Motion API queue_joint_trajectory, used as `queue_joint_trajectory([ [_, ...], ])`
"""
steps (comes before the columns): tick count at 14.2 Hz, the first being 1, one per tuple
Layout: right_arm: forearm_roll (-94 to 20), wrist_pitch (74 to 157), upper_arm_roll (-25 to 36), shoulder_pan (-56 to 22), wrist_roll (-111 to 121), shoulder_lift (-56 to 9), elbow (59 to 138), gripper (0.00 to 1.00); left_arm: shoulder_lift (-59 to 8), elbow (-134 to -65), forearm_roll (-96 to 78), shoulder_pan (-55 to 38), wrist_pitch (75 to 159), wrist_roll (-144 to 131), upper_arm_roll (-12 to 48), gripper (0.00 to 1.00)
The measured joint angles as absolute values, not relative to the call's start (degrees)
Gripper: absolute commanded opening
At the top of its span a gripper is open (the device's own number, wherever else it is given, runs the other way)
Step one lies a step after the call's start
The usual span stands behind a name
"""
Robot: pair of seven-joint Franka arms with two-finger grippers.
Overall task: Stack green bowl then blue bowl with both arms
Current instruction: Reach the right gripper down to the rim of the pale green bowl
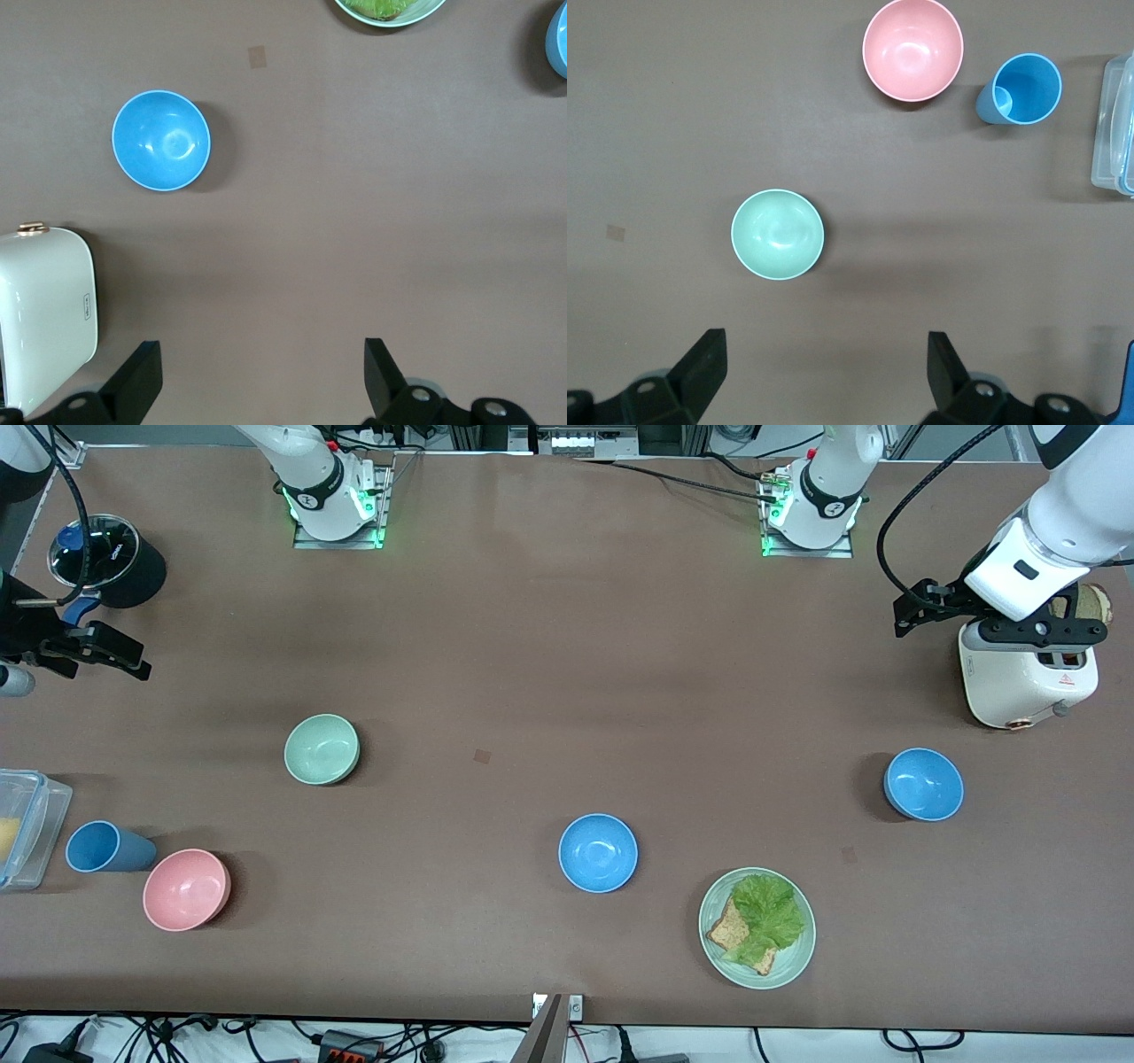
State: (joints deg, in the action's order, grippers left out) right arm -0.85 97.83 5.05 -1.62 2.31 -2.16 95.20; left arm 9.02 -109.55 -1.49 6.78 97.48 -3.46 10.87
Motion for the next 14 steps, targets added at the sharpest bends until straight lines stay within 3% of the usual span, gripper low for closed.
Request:
queue_joint_trajectory([
  [9,-0.9,98.4,4.7,-1.7,2.3,-3.0,95.5,1.00,6.2,-106.5,-1.5,7.1,95.6,-3.1,10.6,1.00],
  [14,-0.8,102.5,4.4,-3.6,2.2,-11.2,96.8,1.00,6.1,-106.4,-1.5,7.1,95.4,-3.1,10.6,1.00],
])
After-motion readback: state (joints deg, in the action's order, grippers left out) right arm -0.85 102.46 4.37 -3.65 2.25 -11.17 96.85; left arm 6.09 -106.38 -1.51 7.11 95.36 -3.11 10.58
